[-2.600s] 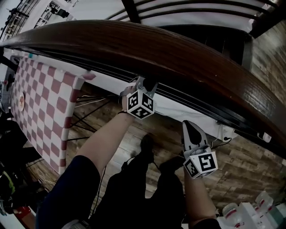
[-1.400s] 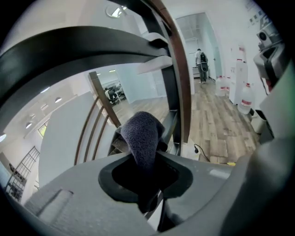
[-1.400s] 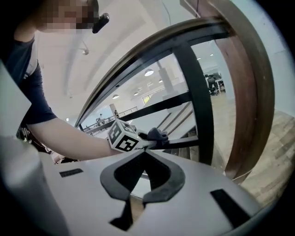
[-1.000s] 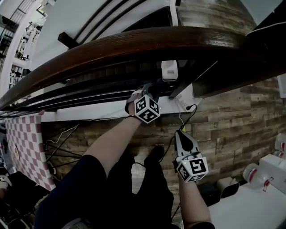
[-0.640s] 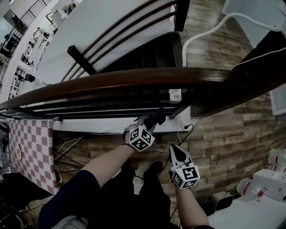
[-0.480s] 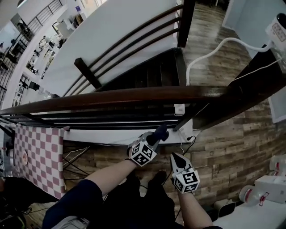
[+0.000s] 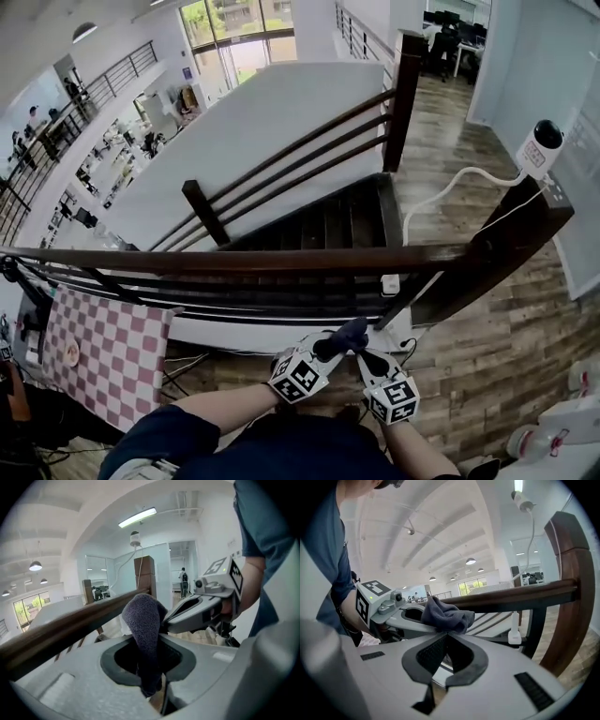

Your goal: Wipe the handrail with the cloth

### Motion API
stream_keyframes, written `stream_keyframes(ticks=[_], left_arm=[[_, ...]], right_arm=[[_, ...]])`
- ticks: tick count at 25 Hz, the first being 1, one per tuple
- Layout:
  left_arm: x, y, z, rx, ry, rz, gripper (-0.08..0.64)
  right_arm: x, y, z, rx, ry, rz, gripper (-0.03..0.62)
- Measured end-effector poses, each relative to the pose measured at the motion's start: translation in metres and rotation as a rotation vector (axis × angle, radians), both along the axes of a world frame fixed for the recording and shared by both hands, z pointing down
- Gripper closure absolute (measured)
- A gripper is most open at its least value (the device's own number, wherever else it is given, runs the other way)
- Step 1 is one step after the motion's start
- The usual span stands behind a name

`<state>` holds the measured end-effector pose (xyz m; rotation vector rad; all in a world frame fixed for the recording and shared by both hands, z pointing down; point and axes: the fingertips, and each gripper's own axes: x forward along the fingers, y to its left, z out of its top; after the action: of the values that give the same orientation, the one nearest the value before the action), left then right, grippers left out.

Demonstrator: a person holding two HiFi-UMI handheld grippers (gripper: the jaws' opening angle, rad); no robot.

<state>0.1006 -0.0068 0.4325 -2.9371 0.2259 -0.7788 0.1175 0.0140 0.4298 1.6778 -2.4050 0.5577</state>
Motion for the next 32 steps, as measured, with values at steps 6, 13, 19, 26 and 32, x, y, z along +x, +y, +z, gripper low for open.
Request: stream_keyframes(ticks=[6,13,19,26,32], left_arm=[[-0.032,-0.001,-0.051,0.021,0.072,-0.011,0.494],[-0.068,-0.006,-0.089,0.023,0.173,-0.081,0.495],[-0.099,-0.002,-0.105,-0.004,0.235,-0.164,0.494],[-0.124,0.002,-0.111,-0.065,0.373,-0.23,0.495],[-0.128,0.011,-0.111,-0.082,0.417,-0.243,0.495]], right_arm=[[-0.03,-0.011,-0.037,0.046,0.032,-0.08,0.581],[-0.066,-0.018,-0.072,0.086,0.075,-0.197,0.581],[-0.093,-0.025,-0.084,0.109,0.078,-0.28,0.581],[-0.118,-0.023,-0.091,0.14,0.072,-0.339,0.581],[-0.121,-0.013,-0.092,0.167,0.051,-0.344,0.581]])
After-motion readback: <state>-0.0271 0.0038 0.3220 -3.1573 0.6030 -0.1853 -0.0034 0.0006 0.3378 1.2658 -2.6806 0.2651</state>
